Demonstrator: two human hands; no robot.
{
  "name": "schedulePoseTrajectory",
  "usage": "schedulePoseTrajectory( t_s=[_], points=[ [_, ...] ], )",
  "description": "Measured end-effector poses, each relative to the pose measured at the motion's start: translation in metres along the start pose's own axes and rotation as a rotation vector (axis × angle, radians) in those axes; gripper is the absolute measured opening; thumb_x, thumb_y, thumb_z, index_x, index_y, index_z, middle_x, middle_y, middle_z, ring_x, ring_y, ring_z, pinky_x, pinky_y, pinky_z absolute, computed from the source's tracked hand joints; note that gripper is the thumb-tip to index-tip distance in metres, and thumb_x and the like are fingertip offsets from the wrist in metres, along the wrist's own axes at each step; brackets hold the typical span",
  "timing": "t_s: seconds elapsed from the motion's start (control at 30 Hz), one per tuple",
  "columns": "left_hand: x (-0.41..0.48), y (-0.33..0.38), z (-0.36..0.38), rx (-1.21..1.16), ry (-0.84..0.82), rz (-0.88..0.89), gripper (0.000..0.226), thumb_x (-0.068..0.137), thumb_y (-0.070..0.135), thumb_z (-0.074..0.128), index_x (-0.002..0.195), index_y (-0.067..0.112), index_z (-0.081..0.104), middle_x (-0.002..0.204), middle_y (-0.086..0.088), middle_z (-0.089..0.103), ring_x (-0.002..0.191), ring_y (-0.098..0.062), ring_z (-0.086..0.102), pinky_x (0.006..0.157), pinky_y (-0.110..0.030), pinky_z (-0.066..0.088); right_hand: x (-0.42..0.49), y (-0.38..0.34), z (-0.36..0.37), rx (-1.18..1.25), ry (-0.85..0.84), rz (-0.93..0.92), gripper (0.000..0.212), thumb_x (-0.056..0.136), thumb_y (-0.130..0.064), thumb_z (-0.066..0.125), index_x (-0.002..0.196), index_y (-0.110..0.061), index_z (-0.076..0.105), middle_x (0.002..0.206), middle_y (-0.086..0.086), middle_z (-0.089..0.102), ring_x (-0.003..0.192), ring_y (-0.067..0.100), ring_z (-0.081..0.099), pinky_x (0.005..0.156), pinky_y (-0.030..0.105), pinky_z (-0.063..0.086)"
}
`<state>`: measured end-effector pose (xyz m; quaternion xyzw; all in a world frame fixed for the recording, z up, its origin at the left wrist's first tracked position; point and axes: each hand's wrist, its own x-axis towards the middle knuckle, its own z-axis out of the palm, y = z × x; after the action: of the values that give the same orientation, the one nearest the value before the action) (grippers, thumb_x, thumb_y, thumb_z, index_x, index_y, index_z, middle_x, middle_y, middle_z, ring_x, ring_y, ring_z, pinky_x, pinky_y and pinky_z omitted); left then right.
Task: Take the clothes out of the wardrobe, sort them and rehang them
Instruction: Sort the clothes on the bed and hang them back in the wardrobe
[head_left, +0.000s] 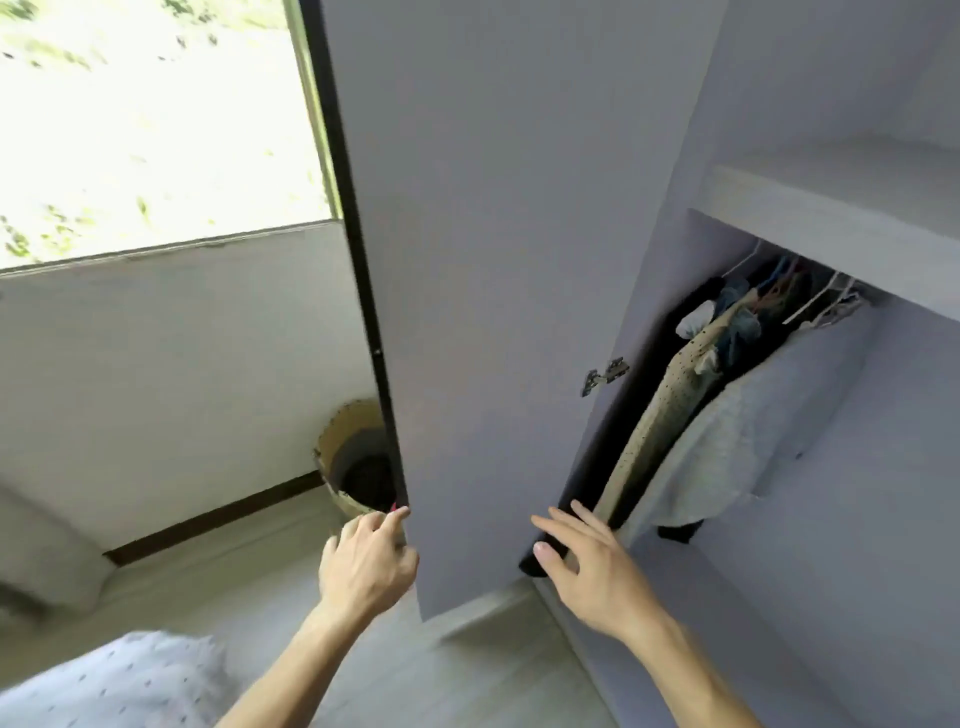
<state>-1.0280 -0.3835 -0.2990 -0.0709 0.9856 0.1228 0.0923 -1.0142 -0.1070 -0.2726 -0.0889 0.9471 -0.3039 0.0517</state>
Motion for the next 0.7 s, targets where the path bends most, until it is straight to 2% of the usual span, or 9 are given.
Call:
schedulePoseTrajectory(
  t_s=[0.17,0.3,0.37,0.5,0.7],
  points=[
    [-0.121,-0.125,0.030,-0.079,-0.075,-0.293,0.053,0.091,0.046,0.041,0.144,0.038,0.046,0.146,0.010,0.050,0.137,-0.015,0.041,0.108,-0.035,0.033,-0.025,-0.082,0.073,-0.094,-0.184,-0.253,0.041,0.100,-0.048,0.046,0.139,-0.038,0.053,0.153,-0.015,0.041,0.149,0.004,0.014,0.119,0.022,0.012],
    [-0.217,-0.207,0.037,-0.123,-0.017,-0.499,0.049,0.090,0.043,0.042,0.138,0.036,0.052,0.139,0.009,0.056,0.129,-0.018,0.049,0.103,-0.035,0.037,-0.038,-0.145,0.129,-0.170,-0.327,-0.447,0.044,0.100,-0.053,0.041,0.139,-0.038,0.054,0.151,-0.012,0.044,0.149,0.007,0.018,0.123,0.033,0.020],
    [-0.262,-0.240,0.038,-0.166,0.024,-0.611,0.056,0.088,0.046,0.035,0.141,0.034,0.050,0.141,0.008,0.055,0.131,-0.018,0.048,0.107,-0.036,0.036,-0.045,-0.179,0.156,-0.196,-0.414,-0.535,0.043,0.099,-0.053,0.043,0.139,-0.039,0.052,0.152,-0.014,0.043,0.150,0.007,0.017,0.123,0.037,0.022],
    [-0.340,-0.285,0.050,-0.234,0.097,-0.859,0.050,0.095,0.042,0.044,0.144,0.033,0.046,0.147,0.010,0.049,0.137,-0.014,0.043,0.111,-0.036,0.033,-0.062,-0.248,0.207,-0.265,-0.585,-0.711,0.044,0.099,-0.055,0.041,0.141,-0.042,0.048,0.154,-0.018,0.038,0.151,0.006,0.013,0.123,0.034,0.019],
    [-0.437,-0.301,0.072,-0.341,0.132,-1.222,0.052,0.095,0.043,0.042,0.146,0.036,0.044,0.149,0.012,0.046,0.140,-0.015,0.038,0.115,-0.037,0.030,-0.086,-0.335,0.270,-0.342,-0.794,-1.058,0.045,0.101,-0.053,0.038,0.144,-0.042,0.045,0.156,-0.016,0.036,0.151,0.009,0.014,0.120,0.027,0.016]
  ],
)
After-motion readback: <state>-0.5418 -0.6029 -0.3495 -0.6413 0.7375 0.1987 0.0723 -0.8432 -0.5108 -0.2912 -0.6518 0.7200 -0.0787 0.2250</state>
